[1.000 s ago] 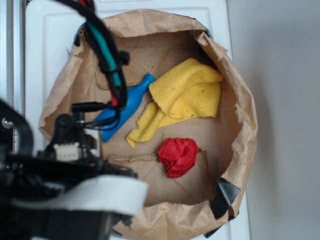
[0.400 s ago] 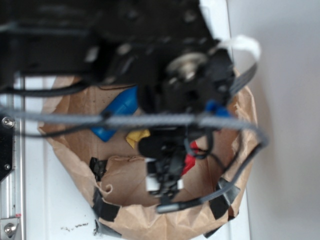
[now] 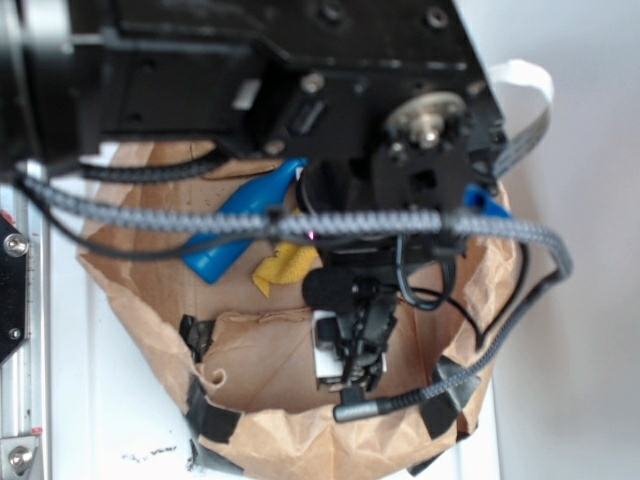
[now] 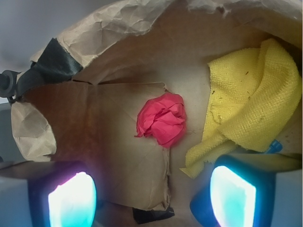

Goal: Grab the red paper.

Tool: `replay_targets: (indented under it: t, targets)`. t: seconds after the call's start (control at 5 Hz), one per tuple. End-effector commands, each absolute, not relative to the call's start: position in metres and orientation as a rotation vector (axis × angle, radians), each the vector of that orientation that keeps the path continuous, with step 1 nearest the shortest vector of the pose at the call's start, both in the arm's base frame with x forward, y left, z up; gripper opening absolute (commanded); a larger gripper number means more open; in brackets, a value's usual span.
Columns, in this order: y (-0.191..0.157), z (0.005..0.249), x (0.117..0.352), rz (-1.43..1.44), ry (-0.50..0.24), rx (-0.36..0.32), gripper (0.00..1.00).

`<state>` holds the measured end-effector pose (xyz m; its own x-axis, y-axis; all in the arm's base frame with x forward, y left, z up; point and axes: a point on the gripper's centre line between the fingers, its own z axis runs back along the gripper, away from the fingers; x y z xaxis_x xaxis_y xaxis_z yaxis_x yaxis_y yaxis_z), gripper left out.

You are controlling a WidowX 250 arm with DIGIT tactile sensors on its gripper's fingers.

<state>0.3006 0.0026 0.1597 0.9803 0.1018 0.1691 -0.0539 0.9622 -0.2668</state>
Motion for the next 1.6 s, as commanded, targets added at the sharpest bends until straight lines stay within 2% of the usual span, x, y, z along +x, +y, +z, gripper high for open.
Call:
replay_targets:
  t: [0.0, 0.4, 0.8, 1.0, 1.2, 1.4]
  targets:
    - [0.006, 0.146, 0.301, 0.031, -0.351, -0.187, 1.00]
    - [0.006, 0.105, 0.298, -0.033, -0.447, -0.090, 1.00]
    - [-0.032, 0.108, 0.305, -0.033, -0.366, -0.115, 1.00]
    - [-0.051, 0.109, 0.310, -0.027, -0.375, -0.106, 1.00]
    - [-0.059, 0.099, 0.322, 0.003, -0.384, -0.061, 1.00]
    - [-0.064, 0.074, 0.331, 0.019, -0.369, 0.023, 1.00]
